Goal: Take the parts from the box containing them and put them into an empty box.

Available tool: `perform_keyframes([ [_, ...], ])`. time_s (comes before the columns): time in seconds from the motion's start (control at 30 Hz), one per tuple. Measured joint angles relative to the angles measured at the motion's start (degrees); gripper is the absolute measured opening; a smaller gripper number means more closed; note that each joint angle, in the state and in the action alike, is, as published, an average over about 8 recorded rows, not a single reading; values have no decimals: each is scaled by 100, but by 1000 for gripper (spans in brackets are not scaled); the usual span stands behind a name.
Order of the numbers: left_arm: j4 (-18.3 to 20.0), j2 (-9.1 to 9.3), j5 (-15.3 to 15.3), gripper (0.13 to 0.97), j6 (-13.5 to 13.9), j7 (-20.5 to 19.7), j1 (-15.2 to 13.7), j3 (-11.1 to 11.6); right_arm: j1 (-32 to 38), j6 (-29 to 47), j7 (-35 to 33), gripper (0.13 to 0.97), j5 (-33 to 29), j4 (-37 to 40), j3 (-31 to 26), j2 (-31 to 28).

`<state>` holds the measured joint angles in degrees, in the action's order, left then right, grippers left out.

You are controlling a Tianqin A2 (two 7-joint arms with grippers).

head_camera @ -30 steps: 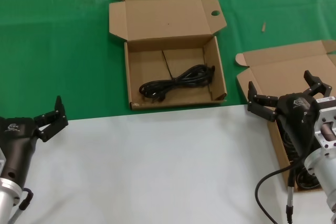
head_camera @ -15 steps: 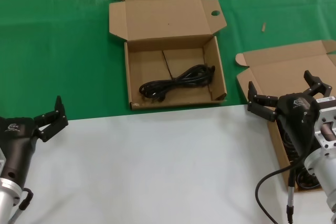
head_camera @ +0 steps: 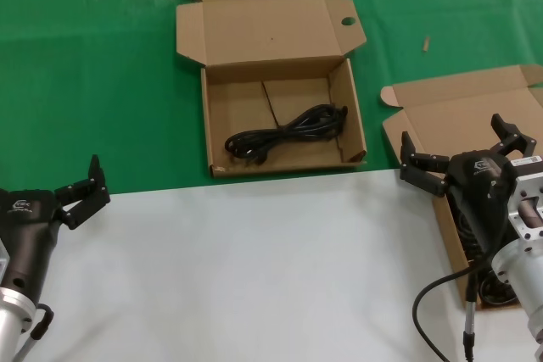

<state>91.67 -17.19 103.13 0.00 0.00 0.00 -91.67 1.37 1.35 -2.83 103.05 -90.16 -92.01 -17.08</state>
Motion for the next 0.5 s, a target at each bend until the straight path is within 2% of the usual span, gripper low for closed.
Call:
perform_keyframes([
  [0.5,0,0,0,966,0,0,0,0,0,0,0,966,0,0,0,0],
])
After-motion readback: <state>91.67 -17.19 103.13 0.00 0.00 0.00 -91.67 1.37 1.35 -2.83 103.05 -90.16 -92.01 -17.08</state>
